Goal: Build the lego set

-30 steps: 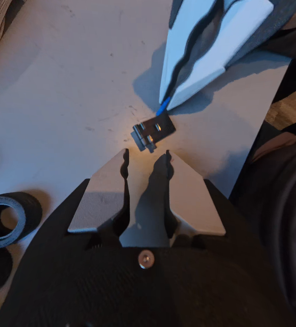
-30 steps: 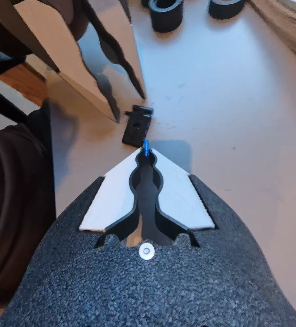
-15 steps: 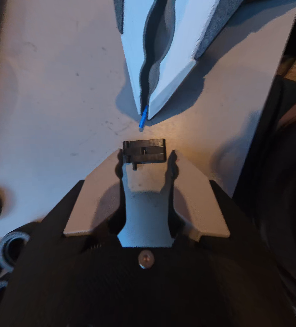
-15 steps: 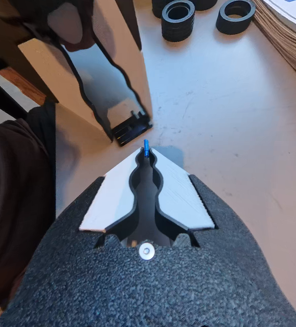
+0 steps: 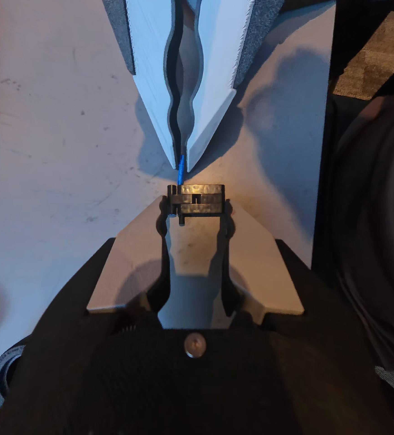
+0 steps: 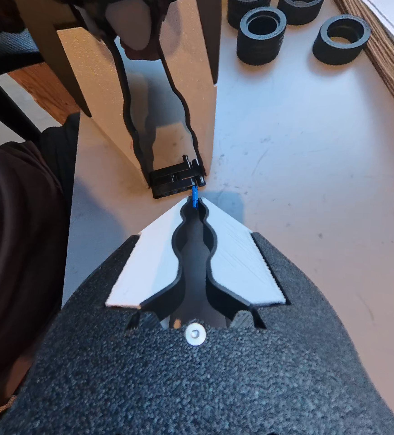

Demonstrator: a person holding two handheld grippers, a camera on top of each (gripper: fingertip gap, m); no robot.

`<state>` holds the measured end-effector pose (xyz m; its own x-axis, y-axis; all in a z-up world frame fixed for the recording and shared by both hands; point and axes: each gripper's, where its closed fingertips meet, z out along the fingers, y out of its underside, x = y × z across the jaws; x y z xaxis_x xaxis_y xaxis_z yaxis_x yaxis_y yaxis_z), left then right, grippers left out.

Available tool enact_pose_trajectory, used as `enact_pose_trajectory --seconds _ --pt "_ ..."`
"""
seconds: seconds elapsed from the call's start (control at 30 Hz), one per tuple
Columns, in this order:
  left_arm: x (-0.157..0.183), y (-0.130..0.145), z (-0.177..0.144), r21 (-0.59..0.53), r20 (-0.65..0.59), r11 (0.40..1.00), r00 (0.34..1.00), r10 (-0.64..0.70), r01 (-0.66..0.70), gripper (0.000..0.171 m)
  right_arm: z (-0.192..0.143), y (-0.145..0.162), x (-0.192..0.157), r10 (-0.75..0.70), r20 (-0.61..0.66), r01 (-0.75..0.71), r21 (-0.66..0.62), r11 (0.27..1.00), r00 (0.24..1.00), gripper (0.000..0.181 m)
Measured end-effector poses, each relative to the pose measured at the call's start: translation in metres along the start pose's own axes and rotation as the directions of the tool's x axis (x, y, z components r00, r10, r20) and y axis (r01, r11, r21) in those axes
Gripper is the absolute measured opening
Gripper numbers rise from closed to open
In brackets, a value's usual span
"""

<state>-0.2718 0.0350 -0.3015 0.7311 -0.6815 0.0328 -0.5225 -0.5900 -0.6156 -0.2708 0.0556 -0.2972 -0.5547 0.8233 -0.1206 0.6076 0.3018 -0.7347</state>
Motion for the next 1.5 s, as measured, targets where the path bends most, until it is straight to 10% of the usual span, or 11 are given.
enact_pose_trajectory --seconds 1.5 --pt "0.000 0.007 -0.006 0.142 -0.075 0.989 0.996 0.051 -0.040 0.046 0.013 -0.006 -0.007 -0.279 0.111 0.283 -0.022 0.959 0.954 0.004"
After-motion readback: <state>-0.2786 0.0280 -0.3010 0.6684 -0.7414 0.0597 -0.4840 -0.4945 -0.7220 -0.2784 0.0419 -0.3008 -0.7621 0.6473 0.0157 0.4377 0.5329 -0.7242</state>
